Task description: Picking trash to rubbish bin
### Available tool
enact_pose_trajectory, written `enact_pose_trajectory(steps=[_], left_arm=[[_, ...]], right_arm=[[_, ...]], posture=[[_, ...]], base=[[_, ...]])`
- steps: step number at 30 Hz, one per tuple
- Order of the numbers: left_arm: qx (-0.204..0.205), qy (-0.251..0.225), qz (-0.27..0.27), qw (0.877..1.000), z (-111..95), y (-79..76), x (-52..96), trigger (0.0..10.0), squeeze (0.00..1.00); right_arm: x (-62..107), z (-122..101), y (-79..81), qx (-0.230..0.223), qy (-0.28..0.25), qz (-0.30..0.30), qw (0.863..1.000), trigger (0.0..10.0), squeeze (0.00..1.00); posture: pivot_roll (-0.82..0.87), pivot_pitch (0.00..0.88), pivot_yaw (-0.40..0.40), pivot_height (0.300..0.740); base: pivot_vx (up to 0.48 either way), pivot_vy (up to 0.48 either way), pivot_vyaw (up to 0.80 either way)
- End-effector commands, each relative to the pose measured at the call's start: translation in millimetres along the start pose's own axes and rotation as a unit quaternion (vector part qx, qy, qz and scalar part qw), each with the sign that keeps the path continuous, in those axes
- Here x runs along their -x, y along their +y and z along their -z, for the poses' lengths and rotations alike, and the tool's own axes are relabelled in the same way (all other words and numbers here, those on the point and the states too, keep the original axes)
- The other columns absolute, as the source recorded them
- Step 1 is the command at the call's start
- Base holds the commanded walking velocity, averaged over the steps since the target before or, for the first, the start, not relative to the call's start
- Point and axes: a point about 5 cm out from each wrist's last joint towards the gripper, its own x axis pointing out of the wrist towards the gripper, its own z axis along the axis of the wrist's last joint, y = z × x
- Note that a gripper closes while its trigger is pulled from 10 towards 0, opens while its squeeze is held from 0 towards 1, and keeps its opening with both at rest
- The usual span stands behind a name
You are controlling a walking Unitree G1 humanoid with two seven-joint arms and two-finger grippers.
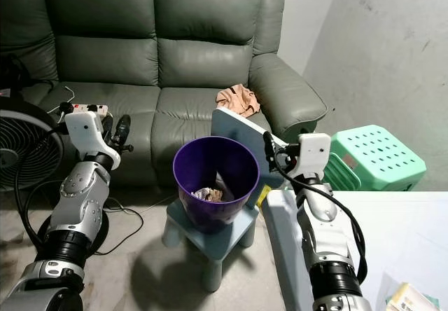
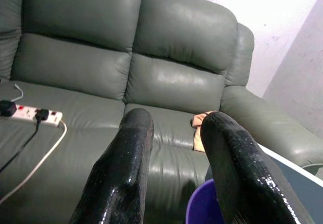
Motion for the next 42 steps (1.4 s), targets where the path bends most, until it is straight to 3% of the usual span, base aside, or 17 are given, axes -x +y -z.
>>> enact_pose_trajectory(steps=[1, 8, 29, 42], left_arm=[[0.005, 0.005, 0.001, 1.000, 1.8, -1.0, -0.5, 10.0, 0.00], [-0.001, 0.006, 0.002, 1.000, 3.9, -1.7, 0.2, 10.0, 0.00], [0.000, 0.004, -0.009, 1.000, 4.1, 3.3, 2.1, 10.0, 0.00], [0.004, 0.004, -0.016, 1.000, 4.8, 4.5, 2.5, 10.0, 0.00]], right_arm=[[-0.3, 0.5, -2.0, 0.008, 0.001, 0.006, 1.000, 10.0, 0.00], [2.2, 4.5, 0.6, 0.012, 0.001, 0.010, 1.000, 10.0, 0.00], [7.3, 8.3, -4.6, 0.019, 0.009, 0.010, 1.000, 10.0, 0.00], [8.4, 8.9, -5.3, 0.022, 0.012, 0.004, 1.000, 10.0, 0.00]], posture=[[0.05, 0.000, -0.090, 0.740], [0.05, 0.000, -0.090, 0.740], [0.07, 0.000, -0.112, 0.740], [0.07, 0.000, -0.123, 0.740]], base=[[0.000, 0.000, 0.00], [0.000, 0.000, 0.00], [0.000, 0.366, 0.00], [0.000, 0.000, 0.00]])
